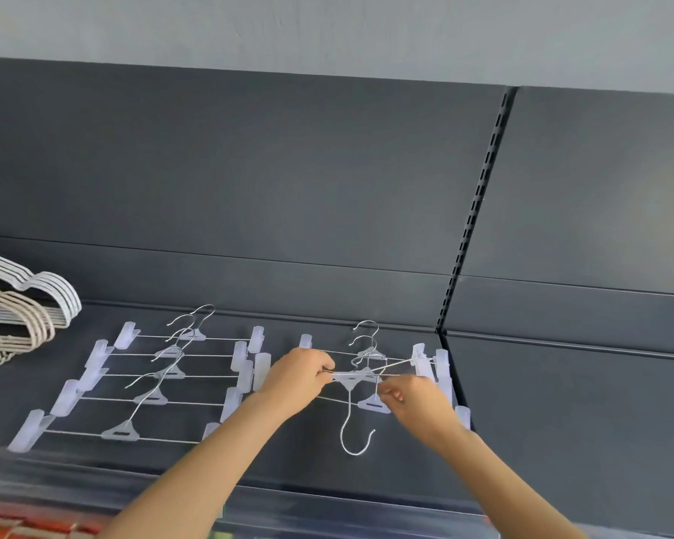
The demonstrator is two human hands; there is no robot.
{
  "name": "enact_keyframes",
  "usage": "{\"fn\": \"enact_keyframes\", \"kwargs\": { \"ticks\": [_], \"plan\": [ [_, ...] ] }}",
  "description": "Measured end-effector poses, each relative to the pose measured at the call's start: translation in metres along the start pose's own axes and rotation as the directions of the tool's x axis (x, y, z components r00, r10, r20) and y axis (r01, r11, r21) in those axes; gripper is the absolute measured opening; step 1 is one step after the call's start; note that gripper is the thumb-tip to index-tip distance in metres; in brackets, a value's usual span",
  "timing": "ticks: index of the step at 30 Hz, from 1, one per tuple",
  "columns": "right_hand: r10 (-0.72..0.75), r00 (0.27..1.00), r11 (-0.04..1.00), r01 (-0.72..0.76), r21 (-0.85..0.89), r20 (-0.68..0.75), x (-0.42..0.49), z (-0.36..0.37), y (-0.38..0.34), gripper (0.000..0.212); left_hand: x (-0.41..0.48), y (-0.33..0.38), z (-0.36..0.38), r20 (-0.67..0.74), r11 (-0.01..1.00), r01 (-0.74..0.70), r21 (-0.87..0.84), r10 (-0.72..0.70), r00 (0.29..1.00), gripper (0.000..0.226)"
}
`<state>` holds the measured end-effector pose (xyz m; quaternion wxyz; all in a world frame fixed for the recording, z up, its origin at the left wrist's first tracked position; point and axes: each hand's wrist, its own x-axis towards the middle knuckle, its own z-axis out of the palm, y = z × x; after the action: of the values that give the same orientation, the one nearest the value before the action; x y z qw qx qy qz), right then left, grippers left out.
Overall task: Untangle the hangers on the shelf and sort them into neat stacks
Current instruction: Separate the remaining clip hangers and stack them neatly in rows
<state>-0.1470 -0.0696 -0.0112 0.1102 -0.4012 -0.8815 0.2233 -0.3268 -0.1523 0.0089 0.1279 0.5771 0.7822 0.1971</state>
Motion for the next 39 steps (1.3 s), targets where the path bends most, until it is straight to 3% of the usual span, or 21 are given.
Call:
{"fn": "enact_keyframes", "kwargs": {
  "ticks": [2,10,14,20,25,27,30,36,39],
  "plan": [
    [-0.01,0.999,0.999,0.012,0.037,-0.04,-0.004,-0.001,0.001,0.018,0.001,-0.004,-0.001,-0.001,0.998,0.005,-0.065,-0.005,1.0,0.019],
    [-0.021,0.951,0.992,0.059,0.113,-0.307,-0.016,-0.019,0.001,0.017,0.007,-0.009,-0.002,0.03,0.983,0.016,-0.181,-0.01,0.999,0.022],
    [-0.055,0.927,0.992,0.094,0.087,-0.371,-0.013,-0.021,0.0,0.025,0.012,-0.005,-0.008,-0.029,0.972,-0.016,-0.232,0.009,1.0,0.03],
    [-0.199,0.926,0.97,0.232,0.068,-0.321,-0.001,-0.013,-0.004,0.035,0.014,0.003,-0.014,0.0,0.957,-0.045,-0.287,0.047,0.999,0.031],
    [-0.252,0.839,0.952,0.303,0.029,-0.483,0.008,-0.003,-0.009,0.031,0.013,0.009,-0.013,0.061,0.912,0.025,-0.409,0.0,0.998,0.023],
    [-0.219,0.838,0.948,0.304,0.095,-0.499,0.009,-0.001,-0.017,0.027,0.014,0.011,-0.01,0.096,0.897,0.055,-0.438,-0.015,0.995,0.024],
    [-0.084,0.897,0.92,0.237,0.313,-0.434,0.011,0.004,-0.026,0.016,0.017,0.015,-0.004,0.116,0.903,0.096,-0.419,-0.051,0.992,0.028],
    [0.121,0.953,0.824,0.061,0.563,-0.279,0.01,0.0,-0.025,0.02,0.025,0.025,-0.006,-0.106,0.94,0.074,-0.332,-0.115,0.988,0.017],
    [0.175,0.961,0.796,-0.009,0.606,-0.216,0.007,-0.001,-0.021,0.023,0.031,0.032,-0.004,-0.121,0.95,0.034,-0.311,-0.075,0.99,0.017]
  ]
}}
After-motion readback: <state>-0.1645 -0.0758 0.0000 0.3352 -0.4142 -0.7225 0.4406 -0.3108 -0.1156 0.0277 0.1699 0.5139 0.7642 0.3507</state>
